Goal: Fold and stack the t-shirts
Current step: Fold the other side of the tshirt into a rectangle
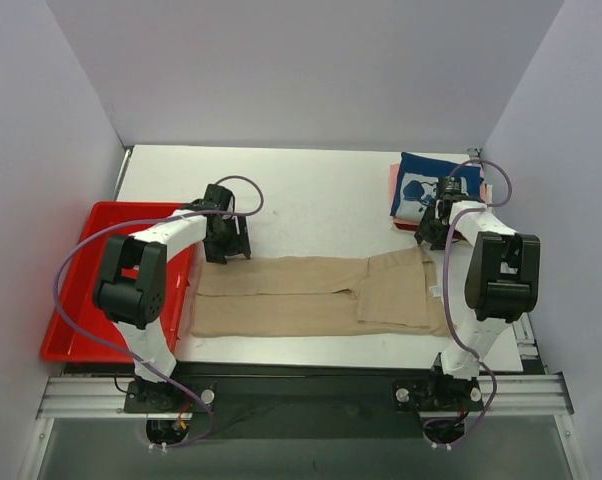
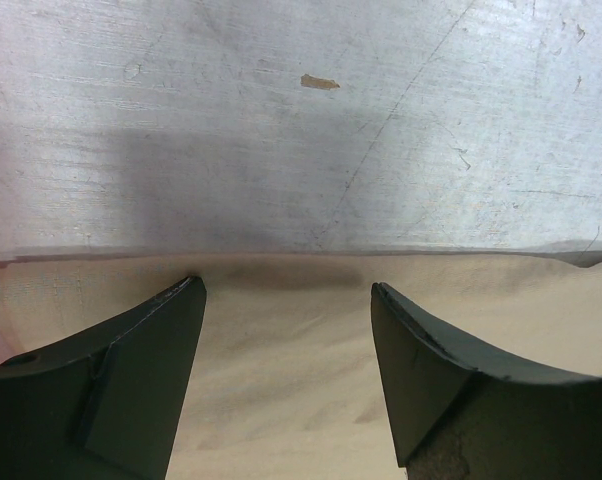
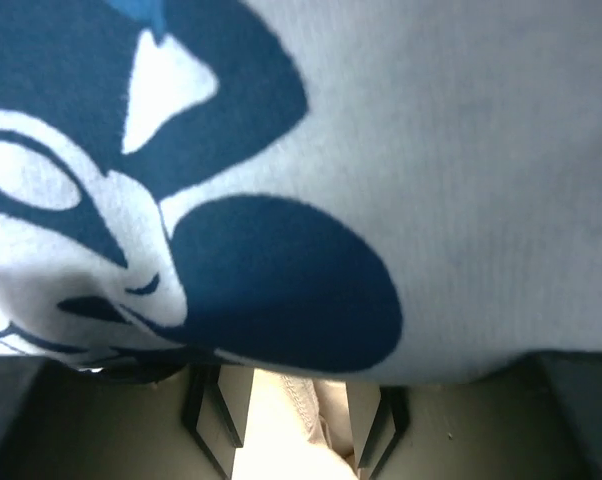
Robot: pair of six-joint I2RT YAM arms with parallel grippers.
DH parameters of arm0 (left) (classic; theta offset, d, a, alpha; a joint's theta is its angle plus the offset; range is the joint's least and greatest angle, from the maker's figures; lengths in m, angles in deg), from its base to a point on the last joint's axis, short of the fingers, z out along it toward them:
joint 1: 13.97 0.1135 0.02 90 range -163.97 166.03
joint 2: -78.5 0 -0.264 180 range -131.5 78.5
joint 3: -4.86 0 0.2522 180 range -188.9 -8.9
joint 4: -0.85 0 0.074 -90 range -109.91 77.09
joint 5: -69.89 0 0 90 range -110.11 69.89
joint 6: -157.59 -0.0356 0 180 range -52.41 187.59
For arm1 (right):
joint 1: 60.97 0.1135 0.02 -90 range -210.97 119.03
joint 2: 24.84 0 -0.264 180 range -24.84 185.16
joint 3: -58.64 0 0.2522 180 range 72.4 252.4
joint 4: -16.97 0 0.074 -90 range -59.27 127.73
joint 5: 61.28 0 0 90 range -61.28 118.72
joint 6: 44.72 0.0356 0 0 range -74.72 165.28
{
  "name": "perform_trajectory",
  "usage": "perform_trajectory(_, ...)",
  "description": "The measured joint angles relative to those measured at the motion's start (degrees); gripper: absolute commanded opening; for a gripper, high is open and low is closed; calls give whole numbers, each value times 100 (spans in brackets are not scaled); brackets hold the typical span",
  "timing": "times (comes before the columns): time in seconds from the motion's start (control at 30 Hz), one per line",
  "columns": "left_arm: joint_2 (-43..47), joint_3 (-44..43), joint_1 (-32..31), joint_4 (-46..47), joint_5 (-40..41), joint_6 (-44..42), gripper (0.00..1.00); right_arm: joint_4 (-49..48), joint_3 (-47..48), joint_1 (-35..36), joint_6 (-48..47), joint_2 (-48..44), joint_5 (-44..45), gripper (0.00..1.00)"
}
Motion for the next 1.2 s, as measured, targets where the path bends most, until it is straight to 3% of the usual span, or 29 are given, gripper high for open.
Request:
perform_trajectory(0.3, -2, 0, 0, 0, 0, -2, 78, 17, 0, -4, 50, 122, -284, 27)
perform_trajectory(0.47, -2, 2, 0, 0, 2, -2, 78, 76, 0, -11, 94, 201, -326, 1)
perform_trajectory(1.2, 76, 186, -2, 225, 68, 17, 78, 525, -85, -540, 271, 72, 431, 0)
